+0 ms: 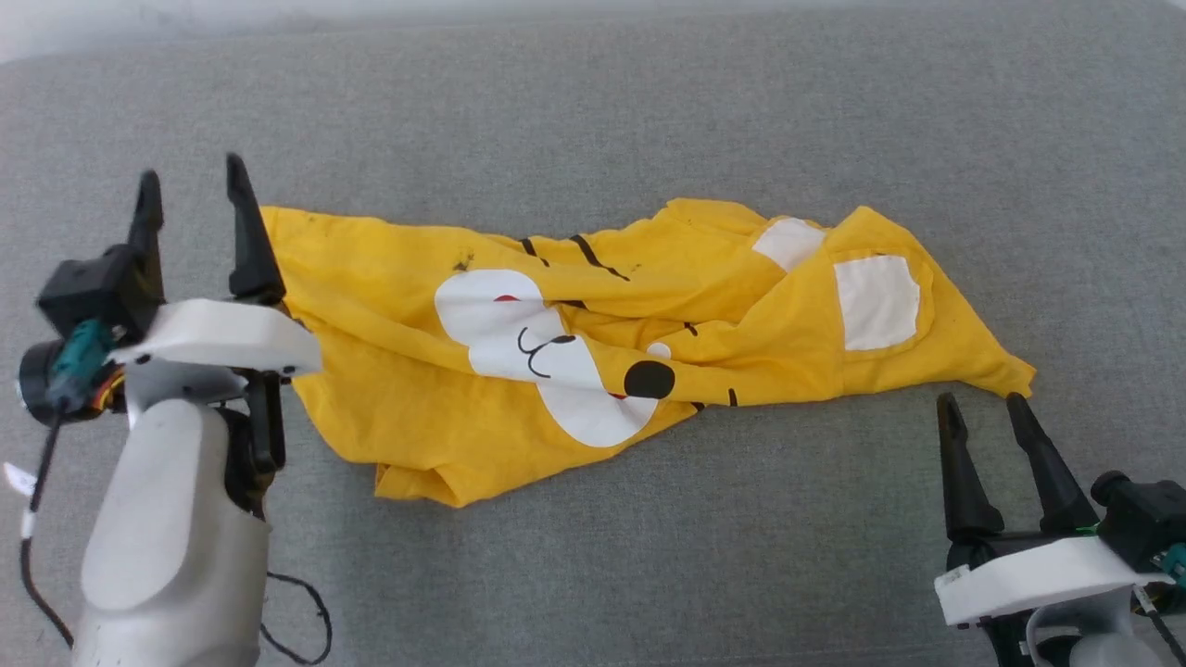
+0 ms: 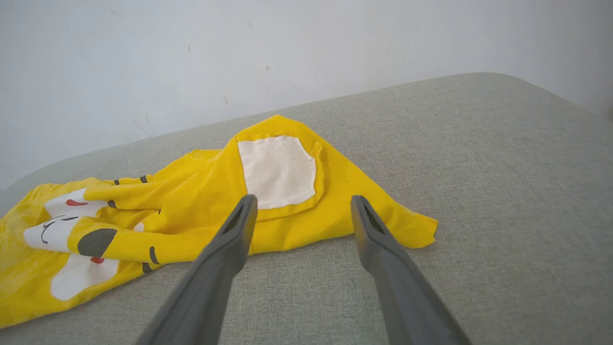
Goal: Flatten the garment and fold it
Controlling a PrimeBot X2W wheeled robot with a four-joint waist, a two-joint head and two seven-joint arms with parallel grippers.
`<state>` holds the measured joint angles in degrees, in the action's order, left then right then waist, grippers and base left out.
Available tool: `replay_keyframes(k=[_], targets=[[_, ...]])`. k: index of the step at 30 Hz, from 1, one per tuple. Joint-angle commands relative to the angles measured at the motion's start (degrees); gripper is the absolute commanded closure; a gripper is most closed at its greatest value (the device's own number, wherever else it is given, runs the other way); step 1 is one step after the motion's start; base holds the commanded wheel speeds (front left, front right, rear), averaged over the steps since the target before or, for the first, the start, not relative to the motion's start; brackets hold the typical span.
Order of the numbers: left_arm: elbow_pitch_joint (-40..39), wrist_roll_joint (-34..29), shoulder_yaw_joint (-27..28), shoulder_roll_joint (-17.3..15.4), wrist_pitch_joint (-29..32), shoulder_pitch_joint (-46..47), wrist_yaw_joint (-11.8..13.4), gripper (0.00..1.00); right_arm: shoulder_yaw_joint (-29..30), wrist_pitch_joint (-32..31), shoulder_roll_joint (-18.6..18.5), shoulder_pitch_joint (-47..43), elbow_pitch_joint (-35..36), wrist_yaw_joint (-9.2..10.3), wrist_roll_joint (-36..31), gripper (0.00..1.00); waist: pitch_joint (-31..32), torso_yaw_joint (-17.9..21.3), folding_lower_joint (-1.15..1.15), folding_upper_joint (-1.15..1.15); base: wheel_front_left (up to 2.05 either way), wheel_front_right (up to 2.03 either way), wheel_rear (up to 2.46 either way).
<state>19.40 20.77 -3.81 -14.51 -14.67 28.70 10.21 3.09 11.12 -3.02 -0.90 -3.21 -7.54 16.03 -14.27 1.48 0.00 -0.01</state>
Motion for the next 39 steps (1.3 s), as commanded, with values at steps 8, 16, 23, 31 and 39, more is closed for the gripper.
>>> replay_keyframes(k=[8, 16, 23, 31, 39], targets=[[-21.2, -2.3, 2.2, 4.8, -0.3, -13.9, -3.5, 0.00, 0.3, 0.2, 0.1, -0.1, 0.1, 0.05, 0.1, 0.00, 0.1, -1.1, 0.00, 0.01, 0.00, 0.00, 0.00], [-30.3, -5.8, 0.7, 9.4, -0.3, -26.8, -7.2, 0.00, 0.0, 0.2, 0.1, 0.1, -0.1, 0.05, 0.3, 0.00, 0.5, -1.2, 0.00, 0.01, 0.00, 0.00, 0.00], [-29.8, -8.2, -1.1, 10.7, -0.3, -30.3, -9.7, 0.00, 0.0, -1.0, 0.1, 0.9, 0.9, 0.05, 0.1, 0.00, 0.7, -2.5, 0.00, 0.01, 0.00, 0.00, 0.00], [-29.1, -10.0, -1.3, 11.2, -0.3, -28.9, -10.8, 0.00, -2.1, -9.6, 0.1, 9.5, 3.9, 0.05, -0.9, 0.00, 0.0, -3.8, 0.00, 0.01, 0.00, 0.00, 0.00], [-28.9, -10.7, -2.3, 11.4, -0.3, -27.7, -11.6, 0.00, -5.0, -27.7, -0.9, 24.8, 2.6, 0.05, -4.0, 0.00, -2.0, -5.2, 0.00, 0.01, 0.00, 0.00, 0.00]])
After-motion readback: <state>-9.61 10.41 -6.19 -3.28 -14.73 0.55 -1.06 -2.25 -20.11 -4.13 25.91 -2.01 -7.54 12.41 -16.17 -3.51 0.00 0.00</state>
